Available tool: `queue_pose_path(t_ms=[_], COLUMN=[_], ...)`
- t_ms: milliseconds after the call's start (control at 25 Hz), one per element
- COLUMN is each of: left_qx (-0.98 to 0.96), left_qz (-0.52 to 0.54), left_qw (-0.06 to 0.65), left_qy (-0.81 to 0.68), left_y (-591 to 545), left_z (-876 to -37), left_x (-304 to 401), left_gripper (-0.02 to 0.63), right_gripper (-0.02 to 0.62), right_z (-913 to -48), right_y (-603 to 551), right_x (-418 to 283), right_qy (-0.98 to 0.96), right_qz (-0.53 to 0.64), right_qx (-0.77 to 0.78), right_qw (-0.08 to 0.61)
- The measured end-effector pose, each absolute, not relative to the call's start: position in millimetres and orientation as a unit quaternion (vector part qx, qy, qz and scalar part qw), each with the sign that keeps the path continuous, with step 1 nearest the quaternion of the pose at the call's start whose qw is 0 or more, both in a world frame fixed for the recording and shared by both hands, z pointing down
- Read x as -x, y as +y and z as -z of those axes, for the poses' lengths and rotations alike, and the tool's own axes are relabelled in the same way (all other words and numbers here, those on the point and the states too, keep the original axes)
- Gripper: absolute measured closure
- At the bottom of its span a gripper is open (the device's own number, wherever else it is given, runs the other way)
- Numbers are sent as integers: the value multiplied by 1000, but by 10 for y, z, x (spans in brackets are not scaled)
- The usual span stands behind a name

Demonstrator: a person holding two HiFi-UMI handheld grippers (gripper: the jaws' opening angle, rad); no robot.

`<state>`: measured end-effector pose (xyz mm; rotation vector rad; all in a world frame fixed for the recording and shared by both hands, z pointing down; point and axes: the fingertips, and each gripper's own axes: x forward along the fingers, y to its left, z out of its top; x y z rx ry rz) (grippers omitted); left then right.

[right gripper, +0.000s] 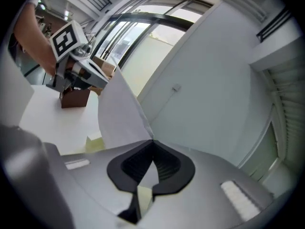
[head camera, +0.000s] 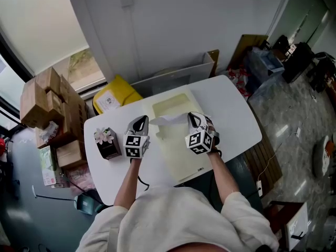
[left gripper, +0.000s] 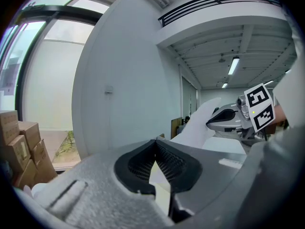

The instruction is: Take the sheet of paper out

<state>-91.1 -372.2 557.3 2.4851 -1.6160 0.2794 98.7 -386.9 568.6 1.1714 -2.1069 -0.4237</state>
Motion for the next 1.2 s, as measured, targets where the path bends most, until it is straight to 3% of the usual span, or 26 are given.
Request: queue_pose_path(t_ms=[240, 520, 1200], left_qx=[-832, -832, -830], left_qz=[-90, -88, -85], left_qw=[77, 75, 75], left_qy=[-542, -542, -546], left_y=[-3752, -3765, -3751], left_z=[-5495, -5469, -5428], left_x=[916, 921, 980], left_gripper=[600, 601, 601], right_gripper=[592, 592, 592], right_z=[-5465, -5360, -5416], right_y=[-3952, -3977, -3799], right_x=[-1120, -1332, -1390], right_qy=[-833, -831, -825], right_qz=[33, -42, -45], right_qx=[-499, -538, -549], right_qw=[235, 135, 121])
